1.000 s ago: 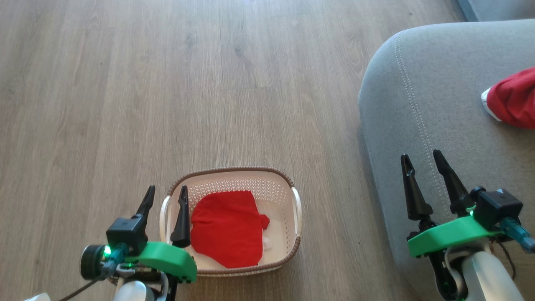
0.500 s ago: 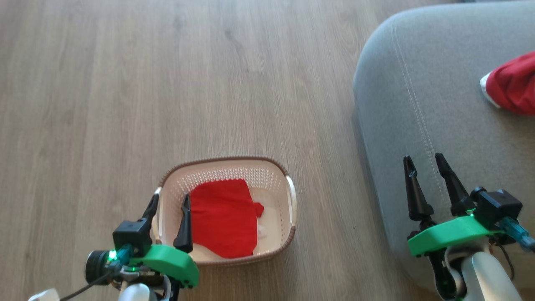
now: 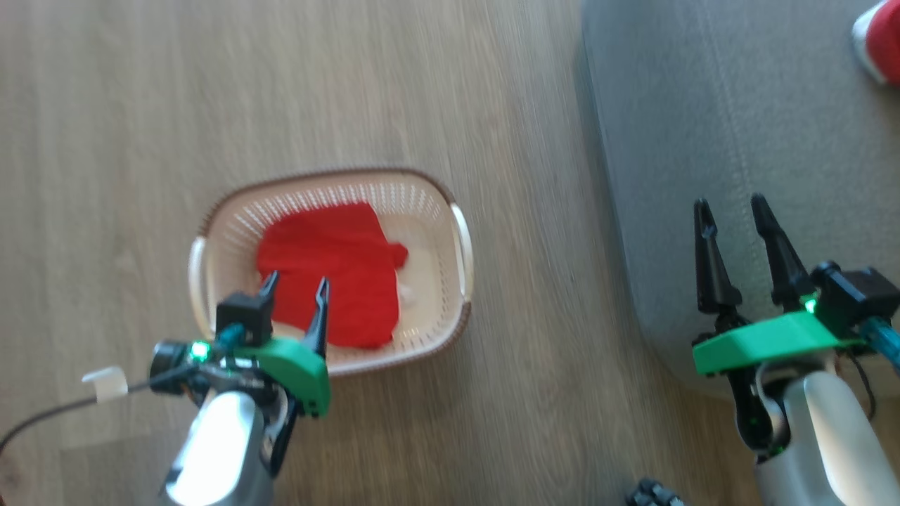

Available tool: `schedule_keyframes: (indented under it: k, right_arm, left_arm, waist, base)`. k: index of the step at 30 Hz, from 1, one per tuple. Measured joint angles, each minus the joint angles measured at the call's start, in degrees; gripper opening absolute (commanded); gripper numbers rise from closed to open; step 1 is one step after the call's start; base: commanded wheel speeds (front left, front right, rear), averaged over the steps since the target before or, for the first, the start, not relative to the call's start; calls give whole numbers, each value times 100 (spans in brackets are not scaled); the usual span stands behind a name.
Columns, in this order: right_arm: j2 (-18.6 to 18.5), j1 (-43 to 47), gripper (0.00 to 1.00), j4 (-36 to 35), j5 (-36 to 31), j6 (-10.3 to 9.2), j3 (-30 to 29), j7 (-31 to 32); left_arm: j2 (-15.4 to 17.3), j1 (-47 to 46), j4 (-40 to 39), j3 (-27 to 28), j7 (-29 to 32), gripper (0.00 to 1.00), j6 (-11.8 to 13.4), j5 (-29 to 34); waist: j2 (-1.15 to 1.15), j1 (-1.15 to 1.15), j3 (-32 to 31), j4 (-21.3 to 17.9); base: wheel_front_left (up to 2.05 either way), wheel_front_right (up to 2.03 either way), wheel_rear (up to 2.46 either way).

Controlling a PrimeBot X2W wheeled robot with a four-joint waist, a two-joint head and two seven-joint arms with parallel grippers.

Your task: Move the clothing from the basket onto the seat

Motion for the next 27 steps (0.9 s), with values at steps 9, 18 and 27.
schedule_keyframes:
  k: [9,18,27]
  right_arm:
    - [141,-419,100,-249,-199,0,245,0]
    - [170,-717,100,-379,-227,0,577,0]
    - [182,-994,100,-504,163,0,1022,0]
  left_arm:
    - [148,-1258,1156,246,0,100,-89,220]
    - [671,-2579,2738,160,0,100,245,710]
    - [1205,-3665,3621,-350,361,100,346,1259]
  waist:
    - [0,1,1250,-365]
    - [0,0,2150,-843]
    - [0,0,2765,-1293]
  base:
    - [0,0,0]
    - [0,0,0]
    - [0,0,0]
